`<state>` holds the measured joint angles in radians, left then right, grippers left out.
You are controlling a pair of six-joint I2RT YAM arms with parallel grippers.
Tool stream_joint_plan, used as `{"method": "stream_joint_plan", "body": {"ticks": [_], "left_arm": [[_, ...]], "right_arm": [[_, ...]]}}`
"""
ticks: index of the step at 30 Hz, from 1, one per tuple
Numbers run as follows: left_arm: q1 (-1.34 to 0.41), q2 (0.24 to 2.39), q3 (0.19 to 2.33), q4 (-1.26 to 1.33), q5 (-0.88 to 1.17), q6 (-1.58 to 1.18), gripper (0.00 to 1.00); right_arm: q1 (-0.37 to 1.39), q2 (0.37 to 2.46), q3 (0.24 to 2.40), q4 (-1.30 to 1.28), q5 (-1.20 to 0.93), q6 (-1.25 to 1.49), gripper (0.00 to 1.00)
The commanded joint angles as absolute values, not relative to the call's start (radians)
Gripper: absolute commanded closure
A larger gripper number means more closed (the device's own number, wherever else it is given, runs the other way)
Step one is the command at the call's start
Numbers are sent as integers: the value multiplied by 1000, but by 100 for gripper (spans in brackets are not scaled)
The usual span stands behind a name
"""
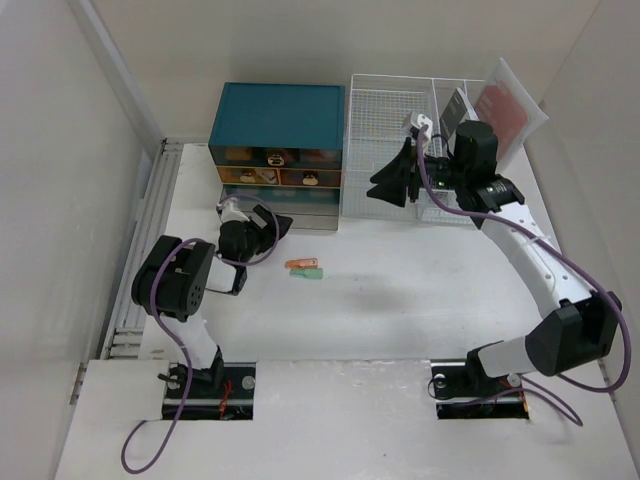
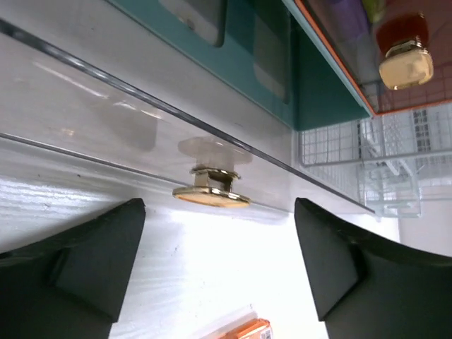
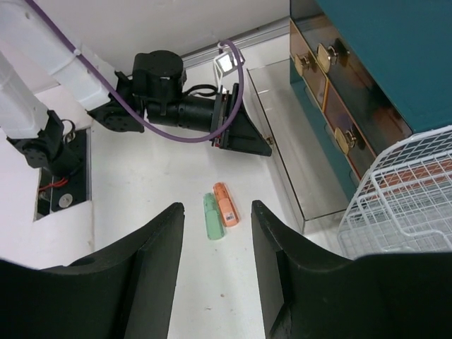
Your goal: Organize the desk
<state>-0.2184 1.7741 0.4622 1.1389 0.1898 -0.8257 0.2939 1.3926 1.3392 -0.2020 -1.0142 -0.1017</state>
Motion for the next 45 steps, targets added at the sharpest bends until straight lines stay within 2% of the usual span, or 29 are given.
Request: {"method": "stream_joint_plan", "body": {"ticks": [1,7,12,13,17,18,20,21,26,29,31,32,38,42,45], "left_arm": [[-224,1721,465,1063,183,-815,11],[-247,1579,419,1011,144,-804,8],[-348,1282,377,879,95,-769,16],[-362,1226,368,846,83,-758,20],[-410,926,393,646,74,-698,39],[-420,867,411,533,74,-665,52],[-420,717,495,406,54,-618,62],[-420,643,530,282,54,-548,71],[-420,543,785,-82,-20,-332,78],[-420,482,827,-166,-118,-204,78],[-420,440,747,-166,-196,-154,68],[-420,421,714,-134,-208,-143,58],[-420,351,647,-71,-157,-120,32],[-420,333,647,-81,-143,-110,27],[-420,292,647,-72,-143,-110,27]], "right_arm": [[288,1394,1345,-183,-1046,-118,51],[288,1417,1345,-215,-1046,-172,51],[288,1480,1374,-395,-1071,-431,47],[301,1503,1391,-438,-1059,-560,47],[379,1513,1382,-483,-951,-699,47],[427,1500,1365,-471,-889,-709,47],[491,1491,1336,-439,-812,-727,47],[556,1491,1327,-407,-726,-736,47],[733,1532,1301,-312,-453,-718,51],[756,1614,1319,-302,-425,-661,52],[775,1687,1356,-302,-388,-637,55],[790,1707,1365,-302,-374,-637,55],[865,1833,1403,-278,-278,-650,55],[894,1897,1443,-299,-218,-675,55],[894,1911,1453,-299,-178,-699,55]]}}
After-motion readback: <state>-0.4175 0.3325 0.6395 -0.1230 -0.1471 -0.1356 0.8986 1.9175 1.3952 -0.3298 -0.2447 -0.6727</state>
